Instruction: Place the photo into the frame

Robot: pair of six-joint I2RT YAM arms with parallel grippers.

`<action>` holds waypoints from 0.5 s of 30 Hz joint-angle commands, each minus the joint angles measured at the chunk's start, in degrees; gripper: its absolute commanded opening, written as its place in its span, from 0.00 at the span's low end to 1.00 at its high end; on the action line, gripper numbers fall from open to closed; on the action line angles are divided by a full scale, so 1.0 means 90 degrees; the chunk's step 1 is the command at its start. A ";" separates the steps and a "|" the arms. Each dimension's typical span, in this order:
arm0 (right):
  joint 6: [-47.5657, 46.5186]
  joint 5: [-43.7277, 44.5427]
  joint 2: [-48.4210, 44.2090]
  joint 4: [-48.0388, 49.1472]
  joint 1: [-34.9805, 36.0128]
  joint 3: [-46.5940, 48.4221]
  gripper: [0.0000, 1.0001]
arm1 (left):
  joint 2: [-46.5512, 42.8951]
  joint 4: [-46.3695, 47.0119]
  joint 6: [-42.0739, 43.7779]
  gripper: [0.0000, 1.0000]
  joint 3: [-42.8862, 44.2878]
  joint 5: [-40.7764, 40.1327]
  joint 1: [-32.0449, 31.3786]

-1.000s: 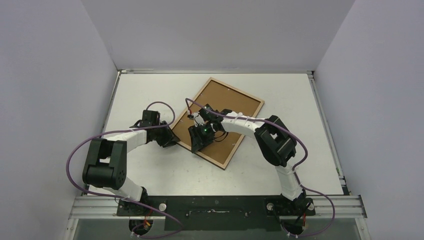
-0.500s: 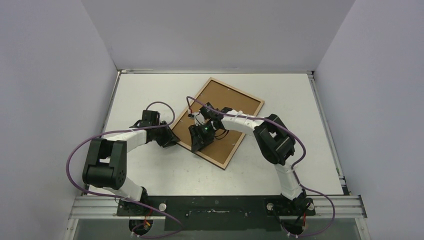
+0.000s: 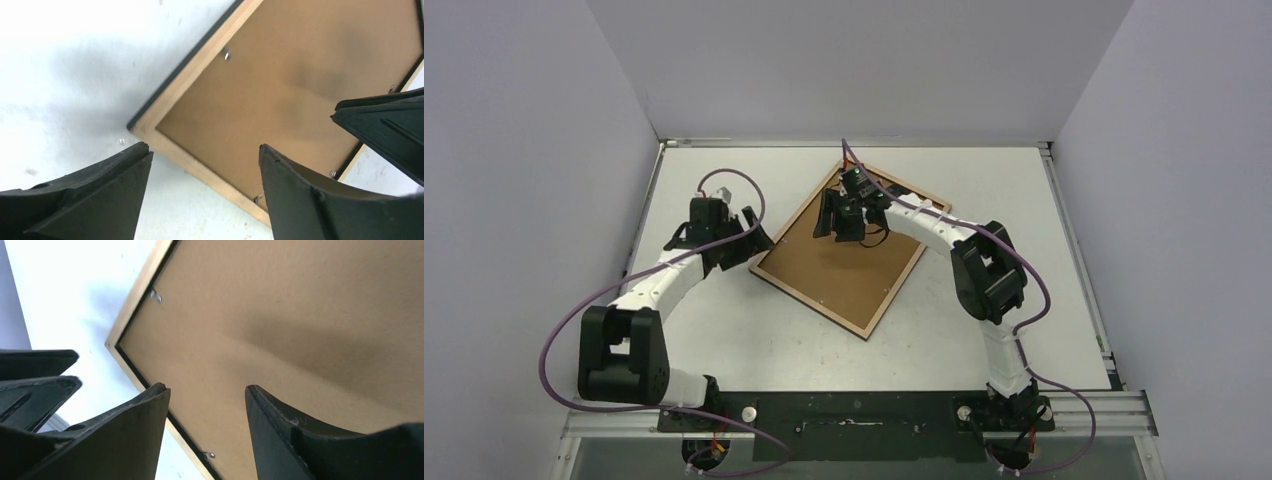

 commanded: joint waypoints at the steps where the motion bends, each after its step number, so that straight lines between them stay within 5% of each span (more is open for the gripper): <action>1: 0.0625 0.1251 -0.0167 -0.0380 0.0086 0.0466 0.58 | 0.0068 0.0010 0.1107 0.81 0.0750 -0.0217 0.0137; 15: 0.1272 0.2218 0.0528 -0.1008 0.0267 0.1558 0.57 | 0.2556 -0.0795 0.2100 0.73 0.2598 0.1347 0.0354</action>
